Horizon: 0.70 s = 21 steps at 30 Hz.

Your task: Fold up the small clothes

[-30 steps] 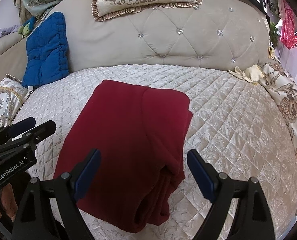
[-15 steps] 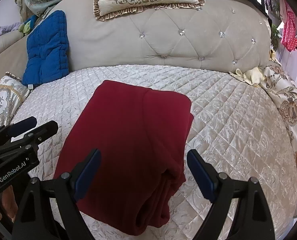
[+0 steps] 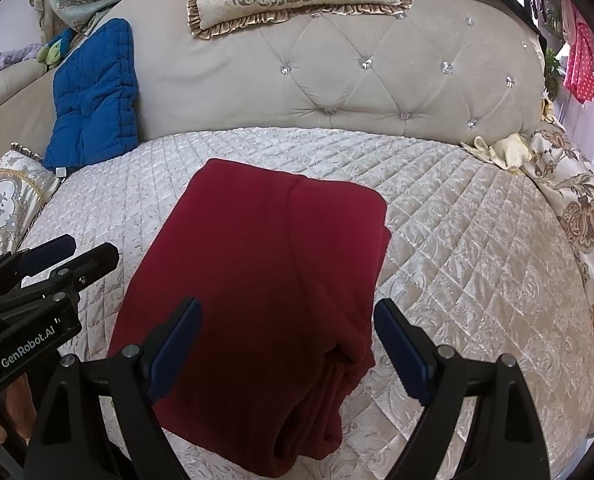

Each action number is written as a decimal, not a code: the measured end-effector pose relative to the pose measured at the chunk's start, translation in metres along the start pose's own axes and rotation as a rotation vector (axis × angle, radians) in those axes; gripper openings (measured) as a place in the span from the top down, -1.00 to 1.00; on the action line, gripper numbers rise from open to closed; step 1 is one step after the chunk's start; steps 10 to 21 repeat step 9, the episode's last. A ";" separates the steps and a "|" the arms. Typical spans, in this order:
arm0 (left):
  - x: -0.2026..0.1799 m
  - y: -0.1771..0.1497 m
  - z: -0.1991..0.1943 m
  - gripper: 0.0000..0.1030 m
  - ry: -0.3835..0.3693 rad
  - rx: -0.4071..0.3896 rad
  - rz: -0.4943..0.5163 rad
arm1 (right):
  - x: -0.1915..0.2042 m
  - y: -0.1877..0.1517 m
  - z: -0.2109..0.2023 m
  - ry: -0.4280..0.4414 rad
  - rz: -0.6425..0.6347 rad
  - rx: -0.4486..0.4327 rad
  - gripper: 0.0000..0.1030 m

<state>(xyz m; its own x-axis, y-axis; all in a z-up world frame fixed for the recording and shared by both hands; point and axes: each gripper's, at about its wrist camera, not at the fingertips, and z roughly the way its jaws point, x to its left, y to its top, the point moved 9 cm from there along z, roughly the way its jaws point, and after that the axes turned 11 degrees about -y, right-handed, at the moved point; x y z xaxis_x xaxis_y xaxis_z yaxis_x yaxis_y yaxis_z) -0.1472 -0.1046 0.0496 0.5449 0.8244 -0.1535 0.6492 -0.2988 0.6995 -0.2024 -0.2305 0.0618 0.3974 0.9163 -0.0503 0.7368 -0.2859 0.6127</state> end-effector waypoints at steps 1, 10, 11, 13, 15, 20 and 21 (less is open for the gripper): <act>0.000 0.000 0.000 0.29 -0.001 -0.001 0.000 | 0.000 0.000 0.000 0.000 0.000 0.000 -0.76; 0.000 0.001 0.000 0.29 -0.022 -0.018 -0.004 | 0.001 -0.001 0.004 0.005 -0.005 0.003 -0.76; 0.000 0.001 0.000 0.29 -0.022 -0.018 -0.004 | 0.001 -0.001 0.004 0.005 -0.005 0.003 -0.76; 0.000 0.001 0.000 0.29 -0.022 -0.018 -0.004 | 0.001 -0.001 0.004 0.005 -0.005 0.003 -0.76; 0.000 0.001 0.000 0.29 -0.022 -0.018 -0.004 | 0.001 -0.001 0.004 0.005 -0.005 0.003 -0.76; 0.000 0.001 0.000 0.29 -0.022 -0.018 -0.004 | 0.001 -0.001 0.004 0.005 -0.005 0.003 -0.76; 0.000 0.001 0.000 0.29 -0.022 -0.018 -0.004 | 0.001 -0.001 0.004 0.005 -0.005 0.003 -0.76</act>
